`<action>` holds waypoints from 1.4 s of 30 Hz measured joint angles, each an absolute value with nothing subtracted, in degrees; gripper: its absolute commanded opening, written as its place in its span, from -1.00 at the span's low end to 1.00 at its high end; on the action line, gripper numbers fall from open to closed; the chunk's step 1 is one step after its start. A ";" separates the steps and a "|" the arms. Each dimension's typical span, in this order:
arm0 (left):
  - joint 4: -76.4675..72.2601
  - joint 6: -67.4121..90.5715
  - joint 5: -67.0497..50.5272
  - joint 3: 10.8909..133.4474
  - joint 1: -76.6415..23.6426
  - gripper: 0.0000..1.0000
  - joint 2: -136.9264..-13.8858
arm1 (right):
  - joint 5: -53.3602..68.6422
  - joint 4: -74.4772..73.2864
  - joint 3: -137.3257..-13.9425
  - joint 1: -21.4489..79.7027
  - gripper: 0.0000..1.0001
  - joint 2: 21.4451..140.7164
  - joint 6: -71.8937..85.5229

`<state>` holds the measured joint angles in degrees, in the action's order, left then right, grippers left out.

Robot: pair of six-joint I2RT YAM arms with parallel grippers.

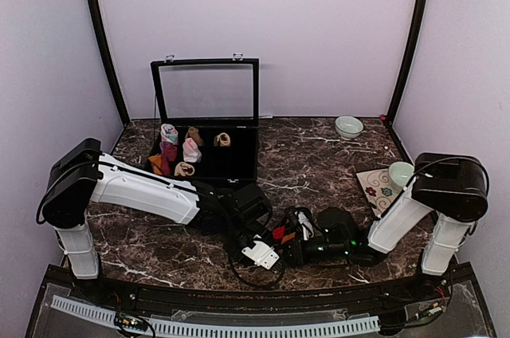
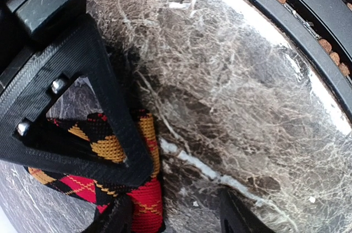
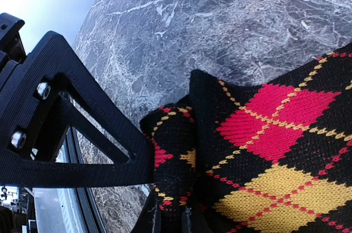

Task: Roll the socks
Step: Roll the sock at the center of the board.

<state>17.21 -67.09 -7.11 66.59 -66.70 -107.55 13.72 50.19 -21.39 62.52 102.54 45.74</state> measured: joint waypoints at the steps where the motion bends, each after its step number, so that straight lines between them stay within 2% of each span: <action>1: 17.23 -67.07 -7.40 66.59 -66.70 0.11 -107.55 | 13.93 50.17 -21.39 62.43 -1.00 102.54 45.71; 11: 16.78 -67.00 -7.68 66.63 -66.22 0.03 -107.55 | 15.99 49.93 -21.54 61.19 -1.00 102.80 45.25; 37: 17.10 -65.87 -8.49 68.82 -64.40 0.05 -108.53 | 19.70 48.66 -22.06 59.11 -1.00 102.83 44.66; 42: 14.94 -65.89 -8.29 67.64 -64.40 -0.25 -108.55 | 20.75 48.60 -22.09 58.59 -0.98 102.91 44.73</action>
